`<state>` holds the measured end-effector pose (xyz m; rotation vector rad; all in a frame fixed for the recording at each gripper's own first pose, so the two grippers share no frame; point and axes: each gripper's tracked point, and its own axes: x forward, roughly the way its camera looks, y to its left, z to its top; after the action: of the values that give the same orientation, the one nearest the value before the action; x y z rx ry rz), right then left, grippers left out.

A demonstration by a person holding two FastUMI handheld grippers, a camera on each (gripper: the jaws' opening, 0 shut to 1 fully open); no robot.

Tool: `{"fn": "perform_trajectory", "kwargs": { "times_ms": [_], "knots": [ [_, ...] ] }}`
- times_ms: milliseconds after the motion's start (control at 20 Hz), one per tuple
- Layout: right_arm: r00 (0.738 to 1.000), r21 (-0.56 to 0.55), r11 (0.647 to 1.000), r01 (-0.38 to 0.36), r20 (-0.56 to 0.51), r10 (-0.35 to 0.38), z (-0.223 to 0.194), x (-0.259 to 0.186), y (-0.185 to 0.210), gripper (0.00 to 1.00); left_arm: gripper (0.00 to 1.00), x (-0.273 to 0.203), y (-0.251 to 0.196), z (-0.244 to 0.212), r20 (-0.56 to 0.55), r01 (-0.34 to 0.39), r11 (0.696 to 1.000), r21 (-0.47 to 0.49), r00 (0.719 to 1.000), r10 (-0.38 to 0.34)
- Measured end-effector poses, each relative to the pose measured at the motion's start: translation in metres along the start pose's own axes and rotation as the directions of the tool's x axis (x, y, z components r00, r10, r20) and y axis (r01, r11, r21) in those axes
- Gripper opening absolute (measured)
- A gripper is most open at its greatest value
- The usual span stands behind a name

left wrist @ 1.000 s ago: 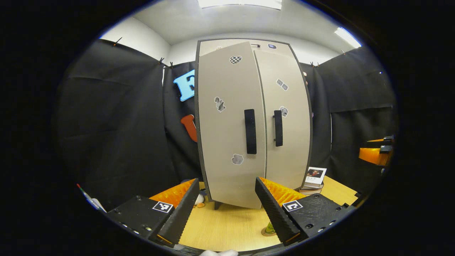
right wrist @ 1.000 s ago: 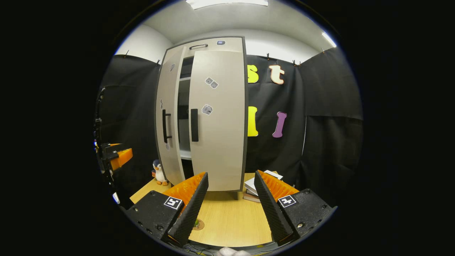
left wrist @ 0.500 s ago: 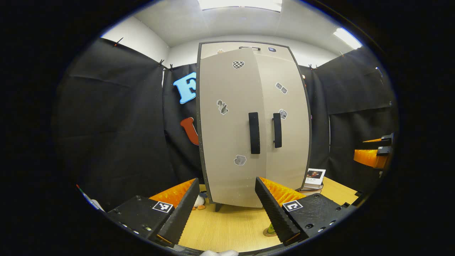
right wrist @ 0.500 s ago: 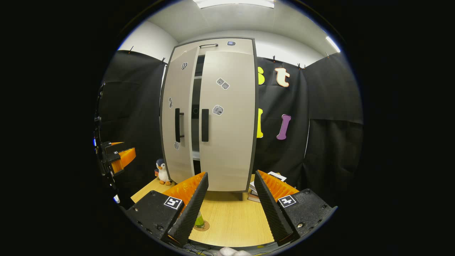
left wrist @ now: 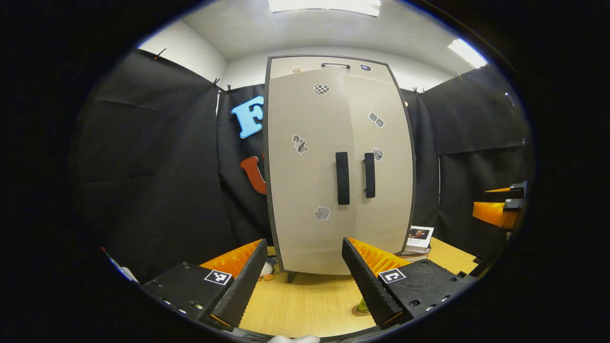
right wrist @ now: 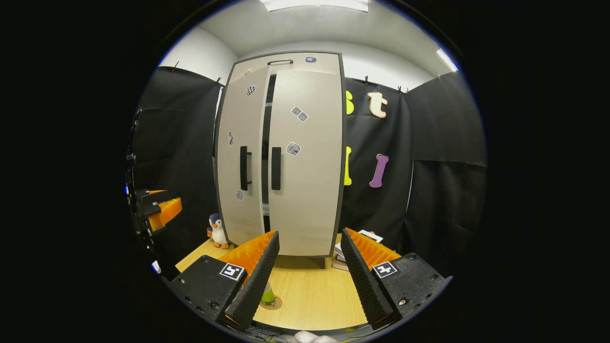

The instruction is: Grasp the bottle in the cabinet with the left hand and place it on the coaster, then close the right door with the right hand and the left door with the left hand.

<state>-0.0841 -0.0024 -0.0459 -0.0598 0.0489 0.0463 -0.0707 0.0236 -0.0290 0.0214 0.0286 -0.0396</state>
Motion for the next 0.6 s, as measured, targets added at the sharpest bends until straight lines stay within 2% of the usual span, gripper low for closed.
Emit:
{"fn": "perform_trajectory", "kwargs": {
  "times_ms": [600],
  "knots": [
    [1.000,0.007,1.000,-0.030,-0.002,0.030,-0.005,0.008,0.010,0.81,0.96,-0.006,0.028,-0.004,-0.015,-0.061,0.998,-0.003,0.998,0.061]
  ]
}}
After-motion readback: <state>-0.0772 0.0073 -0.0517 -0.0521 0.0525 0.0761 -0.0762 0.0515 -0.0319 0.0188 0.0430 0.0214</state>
